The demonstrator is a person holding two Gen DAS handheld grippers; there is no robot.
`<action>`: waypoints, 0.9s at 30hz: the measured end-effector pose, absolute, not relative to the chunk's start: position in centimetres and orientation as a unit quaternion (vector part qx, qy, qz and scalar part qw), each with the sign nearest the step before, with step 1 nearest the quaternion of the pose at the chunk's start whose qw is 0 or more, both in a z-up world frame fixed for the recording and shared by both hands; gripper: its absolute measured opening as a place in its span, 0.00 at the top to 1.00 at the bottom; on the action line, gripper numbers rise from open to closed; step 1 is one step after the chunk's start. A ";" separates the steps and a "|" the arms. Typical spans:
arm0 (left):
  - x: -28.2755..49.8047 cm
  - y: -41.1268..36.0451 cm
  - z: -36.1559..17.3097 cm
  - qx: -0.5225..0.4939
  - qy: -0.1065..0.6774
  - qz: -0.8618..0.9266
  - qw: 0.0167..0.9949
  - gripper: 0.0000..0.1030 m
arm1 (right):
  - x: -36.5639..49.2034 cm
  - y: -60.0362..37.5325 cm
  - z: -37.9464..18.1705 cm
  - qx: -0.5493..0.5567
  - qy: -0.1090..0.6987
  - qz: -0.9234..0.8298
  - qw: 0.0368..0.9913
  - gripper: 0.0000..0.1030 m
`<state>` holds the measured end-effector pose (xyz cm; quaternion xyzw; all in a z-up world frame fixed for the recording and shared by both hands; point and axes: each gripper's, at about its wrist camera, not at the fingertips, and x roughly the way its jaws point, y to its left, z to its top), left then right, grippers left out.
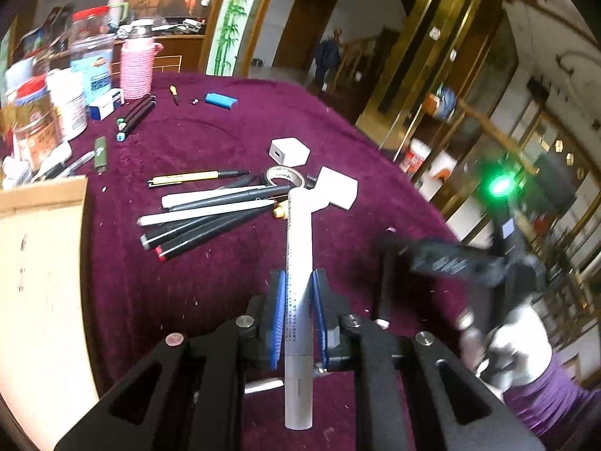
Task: Organize rigid objects
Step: 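Grasp the white marker with the left tool while the right tool grasps a pink-capped black marker, then carry the white marker and black marker upright to the cardboard tray with both tools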
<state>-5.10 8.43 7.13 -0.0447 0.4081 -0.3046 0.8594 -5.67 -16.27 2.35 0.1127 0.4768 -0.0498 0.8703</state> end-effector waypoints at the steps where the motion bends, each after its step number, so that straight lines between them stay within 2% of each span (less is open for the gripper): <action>1: -5.4 8.9 7.4 -0.051 0.407 -0.304 0.860 0.86 | -5.5 -15.3 1.7 0.103 0.489 -0.052 0.865 0.25; 5: -6.8 11.3 7.9 -0.067 0.399 -0.295 0.866 0.86 | -5.6 -13.5 1.2 0.048 0.483 -0.085 0.870 0.39; 7: -7.4 12.7 8.2 -0.080 0.392 -0.290 0.869 0.86 | -5.7 -13.8 1.4 0.055 0.478 -0.078 0.873 0.75; 9: -7.8 14.5 8.6 -0.095 0.387 -0.281 0.873 0.86 | -5.9 -14.4 1.6 0.070 0.482 -0.069 0.870 0.84; 13: -8.3 17.9 9.1 -0.119 0.376 -0.257 0.883 0.86 | -6.9 -15.8 2.4 0.146 0.484 -0.014 0.863 0.85; 19: -8.3 22.5 8.7 -0.153 0.377 -0.223 0.886 0.86 | -8.3 -14.1 4.9 0.205 0.446 0.084 0.867 0.85; 27: -4.6 26.0 8.0 -0.170 0.411 -0.171 0.879 0.86 | -4.4 -5.4 8.8 0.249 0.453 0.231 0.824 0.84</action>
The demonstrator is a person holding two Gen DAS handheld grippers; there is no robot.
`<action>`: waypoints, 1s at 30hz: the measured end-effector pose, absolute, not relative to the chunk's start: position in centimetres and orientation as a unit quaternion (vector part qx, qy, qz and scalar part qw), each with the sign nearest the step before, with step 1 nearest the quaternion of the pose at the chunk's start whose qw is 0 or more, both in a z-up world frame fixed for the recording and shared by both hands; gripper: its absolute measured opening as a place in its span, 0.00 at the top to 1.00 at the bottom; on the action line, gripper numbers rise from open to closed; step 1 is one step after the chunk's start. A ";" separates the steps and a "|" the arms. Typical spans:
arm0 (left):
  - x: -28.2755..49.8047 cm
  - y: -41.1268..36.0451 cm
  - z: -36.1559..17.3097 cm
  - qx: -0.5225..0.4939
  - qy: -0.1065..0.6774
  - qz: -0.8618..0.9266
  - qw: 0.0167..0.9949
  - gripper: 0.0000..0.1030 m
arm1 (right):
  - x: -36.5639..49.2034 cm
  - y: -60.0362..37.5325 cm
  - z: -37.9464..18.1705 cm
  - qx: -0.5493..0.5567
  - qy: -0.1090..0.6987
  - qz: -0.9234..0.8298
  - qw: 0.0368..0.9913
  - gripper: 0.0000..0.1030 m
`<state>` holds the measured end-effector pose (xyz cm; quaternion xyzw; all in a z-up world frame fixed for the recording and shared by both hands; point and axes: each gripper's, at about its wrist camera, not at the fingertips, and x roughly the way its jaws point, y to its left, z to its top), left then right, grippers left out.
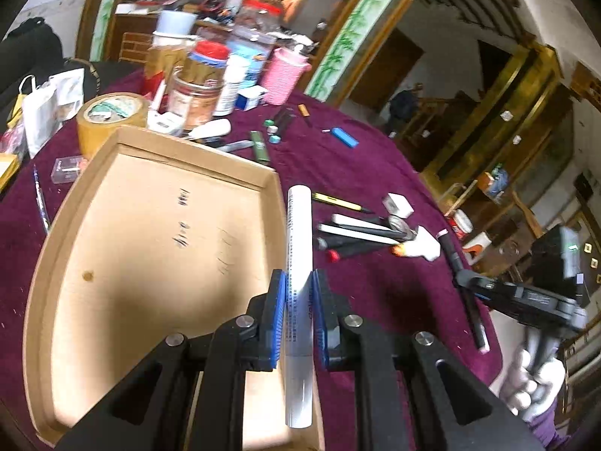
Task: Organize rigid objects
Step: 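Carry the white marker and black marker upright to the cardboard tray with both tools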
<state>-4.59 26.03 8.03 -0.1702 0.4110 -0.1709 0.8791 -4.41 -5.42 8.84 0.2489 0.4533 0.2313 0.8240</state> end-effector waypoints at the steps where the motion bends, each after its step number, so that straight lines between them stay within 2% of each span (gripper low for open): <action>1: -3.8 26.3 7.9 -0.172 0.418 -0.166 0.877 0.86 | -3.6 -4.2 8.9 0.254 0.460 0.243 0.815 0.84; 11: 3.8 28.0 4.1 -0.203 0.475 -0.119 0.848 0.87 | 4.5 10.1 6.3 0.200 0.507 0.253 0.800 0.84; 22: 5.9 29.5 1.5 -0.245 0.488 -0.114 0.830 0.87 | 7.7 12.7 3.4 0.165 0.534 0.206 0.803 0.83; 26: 5.4 30.1 2.1 -0.244 0.478 -0.102 0.838 0.77 | 8.1 12.7 3.0 0.166 0.537 0.198 0.803 0.82; 28: 5.1 30.7 2.2 -0.256 0.472 -0.103 0.837 0.68 | 8.0 12.5 3.3 0.158 0.531 0.185 0.812 0.76; 30: 4.6 31.2 2.6 -0.272 0.464 -0.104 0.837 0.53 | 7.6 12.1 4.0 0.150 0.519 0.185 0.821 0.70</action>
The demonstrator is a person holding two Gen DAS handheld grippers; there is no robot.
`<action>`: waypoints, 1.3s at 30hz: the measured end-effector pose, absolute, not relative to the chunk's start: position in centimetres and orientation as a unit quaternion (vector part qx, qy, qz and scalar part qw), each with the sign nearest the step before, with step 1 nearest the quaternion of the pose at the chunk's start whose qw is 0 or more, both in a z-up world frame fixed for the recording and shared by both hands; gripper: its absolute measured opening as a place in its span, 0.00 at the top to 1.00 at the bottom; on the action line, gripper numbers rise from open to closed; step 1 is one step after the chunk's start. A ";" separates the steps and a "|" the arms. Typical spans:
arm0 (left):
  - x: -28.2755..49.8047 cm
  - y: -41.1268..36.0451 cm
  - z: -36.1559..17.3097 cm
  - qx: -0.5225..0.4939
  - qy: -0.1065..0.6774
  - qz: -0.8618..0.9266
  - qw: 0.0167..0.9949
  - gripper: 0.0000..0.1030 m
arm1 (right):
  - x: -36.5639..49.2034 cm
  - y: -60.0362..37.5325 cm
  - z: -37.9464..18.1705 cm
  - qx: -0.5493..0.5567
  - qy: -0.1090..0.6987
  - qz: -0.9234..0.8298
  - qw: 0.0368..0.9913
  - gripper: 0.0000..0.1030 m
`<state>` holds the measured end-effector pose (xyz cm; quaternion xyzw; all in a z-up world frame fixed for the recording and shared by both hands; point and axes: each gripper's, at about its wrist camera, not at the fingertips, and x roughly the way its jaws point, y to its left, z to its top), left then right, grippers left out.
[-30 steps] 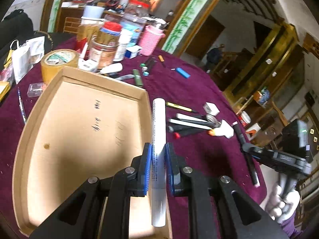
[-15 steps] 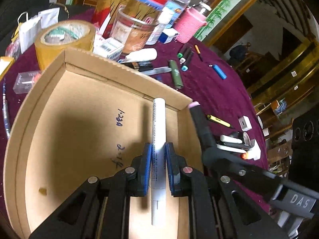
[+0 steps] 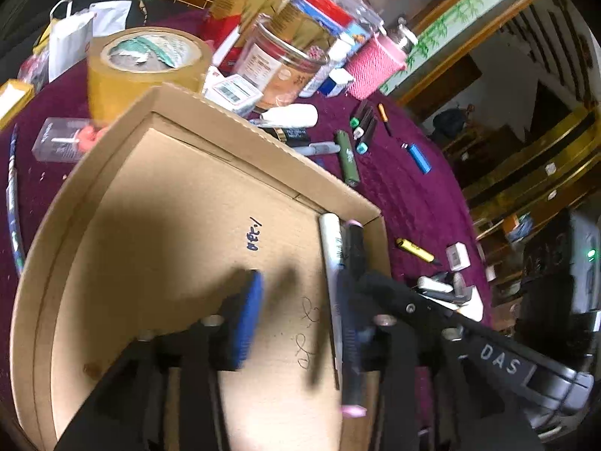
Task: Organize rigid objects
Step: 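Lay the white marker in the tray with the left tool while the right tool releases the black marker, then move both tools back over the remaining pens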
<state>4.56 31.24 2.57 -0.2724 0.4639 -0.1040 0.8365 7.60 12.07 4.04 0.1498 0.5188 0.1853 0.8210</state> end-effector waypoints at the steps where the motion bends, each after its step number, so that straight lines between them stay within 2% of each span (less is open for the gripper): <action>1: 4.2 31.4 3.0 -0.274 0.458 -0.103 0.840 0.52 | 7.4 11.8 4.5 0.146 0.513 0.187 0.825 0.69; 2: 3.8 31.5 3.6 -0.269 0.451 -0.100 0.845 0.51 | 7.0 11.4 5.2 0.138 0.503 0.184 0.833 0.68; 5: 2.6 31.4 5.1 -0.255 0.434 -0.099 0.858 0.41 | 5.5 10.0 7.4 0.117 0.465 0.180 0.859 0.55; 8: 1.7 30.8 6.1 -0.246 0.425 -0.099 0.865 0.40 | 3.1 8.4 9.7 0.086 0.414 0.169 0.890 0.43; 10: 1.5 30.1 6.2 -0.242 0.427 -0.104 0.865 0.40 | 1.8 7.2 10.4 0.068 0.386 0.156 0.907 0.21; 11: 1.4 29.5 6.2 -0.244 0.429 -0.106 0.863 0.40 | 1.0 6.5 10.6 0.055 0.373 0.151 0.914 0.18; 14: 0.6 28.0 6.3 -0.244 0.433 -0.116 0.860 0.40 | -0.6 3.4 10.5 0.041 0.361 0.128 0.923 0.17; 17: -1.0 26.1 7.0 -0.240 0.430 -0.135 0.860 0.39 | -1.7 -0.9 9.8 0.079 0.367 0.114 0.920 0.17; 20: -3.1 24.0 8.0 -0.230 0.424 -0.156 0.862 0.28 | -2.4 -5.2 8.4 0.102 0.378 0.084 0.917 0.17; 24: -5.8 19.9 9.1 -0.181 0.411 -0.197 0.871 0.19 | -2.3 -9.9 5.9 0.108 0.386 0.040 0.915 0.17; 31: -4.3 14.6 7.2 -0.129 0.454 -0.203 0.858 0.19 | -2.4 -15.4 3.1 0.140 0.372 -0.001 0.918 0.17; 35: -0.9 12.7 6.6 -0.139 0.464 -0.192 0.854 0.19 | -2.7 -16.8 3.0 0.182 0.366 0.010 0.913 0.17; 39: 3.9 10.5 5.7 -0.106 0.462 -0.156 0.866 0.19 | -2.6 -16.8 2.8 0.194 0.373 0.026 0.907 0.17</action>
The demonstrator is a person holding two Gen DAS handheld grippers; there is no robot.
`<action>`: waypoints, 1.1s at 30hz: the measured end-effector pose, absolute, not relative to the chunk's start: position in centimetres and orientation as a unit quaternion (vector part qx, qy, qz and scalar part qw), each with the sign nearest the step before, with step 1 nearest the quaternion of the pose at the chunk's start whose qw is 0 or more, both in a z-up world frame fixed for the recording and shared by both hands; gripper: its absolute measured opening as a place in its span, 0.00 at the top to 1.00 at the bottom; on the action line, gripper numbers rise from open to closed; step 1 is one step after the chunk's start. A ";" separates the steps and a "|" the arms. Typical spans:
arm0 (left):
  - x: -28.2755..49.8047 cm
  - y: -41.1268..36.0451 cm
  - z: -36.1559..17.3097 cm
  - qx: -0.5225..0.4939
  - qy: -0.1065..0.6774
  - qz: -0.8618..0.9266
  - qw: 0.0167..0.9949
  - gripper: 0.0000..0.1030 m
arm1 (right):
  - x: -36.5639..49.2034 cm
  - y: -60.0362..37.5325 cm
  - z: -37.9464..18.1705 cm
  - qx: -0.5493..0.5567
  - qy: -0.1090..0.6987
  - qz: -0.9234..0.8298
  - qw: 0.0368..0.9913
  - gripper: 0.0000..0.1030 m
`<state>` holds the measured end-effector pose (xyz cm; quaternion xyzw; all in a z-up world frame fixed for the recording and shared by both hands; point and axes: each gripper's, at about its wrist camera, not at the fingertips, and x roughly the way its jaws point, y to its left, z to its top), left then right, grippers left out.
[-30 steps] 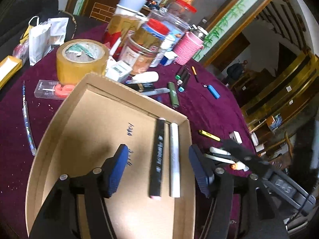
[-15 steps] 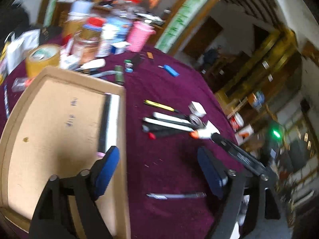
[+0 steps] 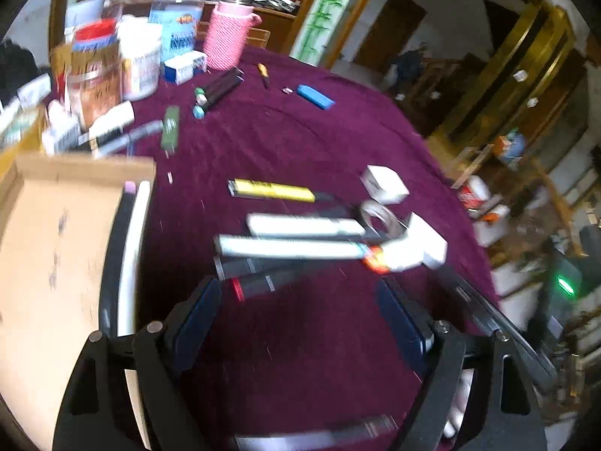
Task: Organize rigid objects
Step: 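Move both tools back over the remaining pens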
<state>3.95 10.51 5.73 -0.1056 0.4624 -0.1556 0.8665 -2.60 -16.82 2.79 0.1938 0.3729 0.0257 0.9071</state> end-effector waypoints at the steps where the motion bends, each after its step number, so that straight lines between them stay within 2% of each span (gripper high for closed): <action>1: 5.2 10.0 5.4 -0.093 0.462 -0.152 0.869 0.19 | -2.6 -16.9 2.7 0.196 0.375 0.028 0.906 0.17; 3: 7.7 9.1 4.4 -0.076 0.472 -0.142 0.867 0.19 | -2.3 -17.2 2.3 0.208 0.384 0.033 0.899 0.17; 7: 10.0 8.5 1.2 -0.117 0.531 -0.160 0.824 0.19 | -2.1 -18.3 1.6 0.241 0.392 0.035 0.887 0.17; 16: 3.1 4.4 0.7 -0.098 0.576 -0.332 0.740 0.18 | -2.0 -18.9 1.1 0.268 0.400 0.039 0.876 0.17; 25: 1.8 5.6 2.9 -0.049 0.534 -0.278 0.797 0.18 | -1.9 -18.8 1.1 0.268 0.400 0.039 0.876 0.16; 29: 2.4 5.9 3.1 0.004 0.515 -0.240 0.823 0.18 | -1.9 -18.8 1.1 0.265 0.401 0.040 0.876 0.15; 33: 3.2 6.8 3.0 -0.023 0.512 -0.232 0.827 0.18 | -1.7 -18.5 1.1 0.257 0.403 0.039 0.878 0.14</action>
